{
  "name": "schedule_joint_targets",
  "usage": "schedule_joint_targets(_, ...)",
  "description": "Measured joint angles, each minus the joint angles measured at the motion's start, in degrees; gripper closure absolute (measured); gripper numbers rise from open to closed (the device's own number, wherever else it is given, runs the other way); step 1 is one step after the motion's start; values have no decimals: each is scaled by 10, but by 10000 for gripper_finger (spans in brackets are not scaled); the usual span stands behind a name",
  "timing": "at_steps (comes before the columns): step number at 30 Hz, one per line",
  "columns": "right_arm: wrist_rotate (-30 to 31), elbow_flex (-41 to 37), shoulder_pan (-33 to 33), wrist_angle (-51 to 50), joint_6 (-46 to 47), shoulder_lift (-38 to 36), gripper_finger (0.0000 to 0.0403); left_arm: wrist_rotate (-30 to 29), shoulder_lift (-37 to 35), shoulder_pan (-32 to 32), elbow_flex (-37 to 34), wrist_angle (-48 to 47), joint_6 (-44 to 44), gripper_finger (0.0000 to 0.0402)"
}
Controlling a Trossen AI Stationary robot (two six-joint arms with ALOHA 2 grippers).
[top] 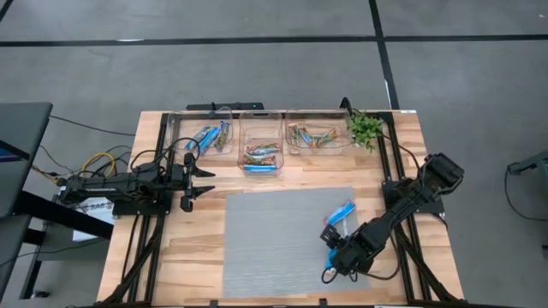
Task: Pick and place Granola Bars by type
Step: Put the yellow granola bar into the right transparent bin
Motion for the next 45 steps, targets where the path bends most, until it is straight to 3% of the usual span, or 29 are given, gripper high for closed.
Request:
schedule_joint_targets(10, -3, -2, 0, 13, 1, -5, 317, 0, 0, 0, 0, 0, 0, 216)
schedule_joint_targets(14, 4, -4, -4, 12, 5, -15, 350, 0, 0, 0, 0, 0, 0, 216)
schedule_joint_targets(26, 2, 15, -85, 84, 96, -144, 350, 0, 0, 0, 0, 0, 0, 216)
schedule_joint_targets(35, 2, 17, -233, 244, 157, -201, 349, 0, 0, 0, 0, 0, 0, 216)
schedule_joint_targets(45, 2, 17, -414, 376, 162, -199, 349, 0, 0, 0, 0, 0, 0, 216)
